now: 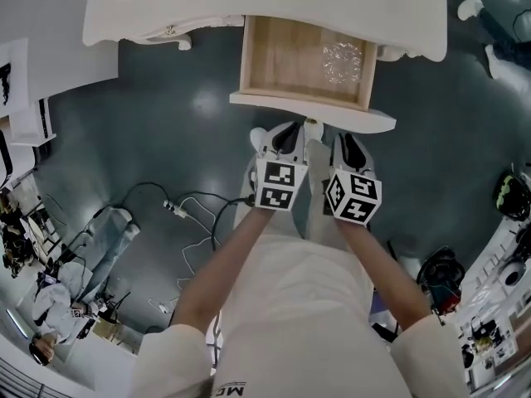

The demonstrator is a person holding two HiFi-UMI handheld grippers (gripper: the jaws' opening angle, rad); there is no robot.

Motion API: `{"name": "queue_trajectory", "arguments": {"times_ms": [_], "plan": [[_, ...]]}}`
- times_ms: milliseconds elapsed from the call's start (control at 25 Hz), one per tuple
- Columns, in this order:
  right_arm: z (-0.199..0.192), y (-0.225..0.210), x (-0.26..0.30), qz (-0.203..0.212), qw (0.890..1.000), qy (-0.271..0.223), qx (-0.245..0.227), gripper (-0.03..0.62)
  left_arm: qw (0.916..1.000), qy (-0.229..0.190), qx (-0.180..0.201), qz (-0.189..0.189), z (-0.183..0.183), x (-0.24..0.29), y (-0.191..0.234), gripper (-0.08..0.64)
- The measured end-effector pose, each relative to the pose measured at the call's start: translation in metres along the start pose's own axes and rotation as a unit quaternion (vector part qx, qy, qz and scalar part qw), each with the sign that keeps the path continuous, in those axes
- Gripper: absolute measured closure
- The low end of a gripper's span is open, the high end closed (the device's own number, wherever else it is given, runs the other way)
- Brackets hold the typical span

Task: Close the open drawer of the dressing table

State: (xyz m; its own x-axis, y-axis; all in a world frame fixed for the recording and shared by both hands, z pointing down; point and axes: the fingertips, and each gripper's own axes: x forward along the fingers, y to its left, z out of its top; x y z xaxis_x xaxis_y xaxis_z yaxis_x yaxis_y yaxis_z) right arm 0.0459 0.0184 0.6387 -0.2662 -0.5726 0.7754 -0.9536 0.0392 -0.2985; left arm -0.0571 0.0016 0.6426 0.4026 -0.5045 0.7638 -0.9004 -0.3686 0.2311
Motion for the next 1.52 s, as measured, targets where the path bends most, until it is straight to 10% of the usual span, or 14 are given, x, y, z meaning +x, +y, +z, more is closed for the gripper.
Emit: {"name": "queue_trajectory", "arguments": {"times_ms": [440, 1520], "plan": [[0.0, -0.004, 0.005, 0.023, 1.0, 0.007, -0.001, 0.41, 0.9998, -0.014, -0.001, 0.015, 0.01, 0.008, 0.005, 0.525], [0.039, -0.018, 0.027, 0.022, 1.0, -0.002, -0.021, 0.407, 0.9994, -0.015, 0.03, 0.005, 0.042, 0.047, 0.014, 0.451]]}}
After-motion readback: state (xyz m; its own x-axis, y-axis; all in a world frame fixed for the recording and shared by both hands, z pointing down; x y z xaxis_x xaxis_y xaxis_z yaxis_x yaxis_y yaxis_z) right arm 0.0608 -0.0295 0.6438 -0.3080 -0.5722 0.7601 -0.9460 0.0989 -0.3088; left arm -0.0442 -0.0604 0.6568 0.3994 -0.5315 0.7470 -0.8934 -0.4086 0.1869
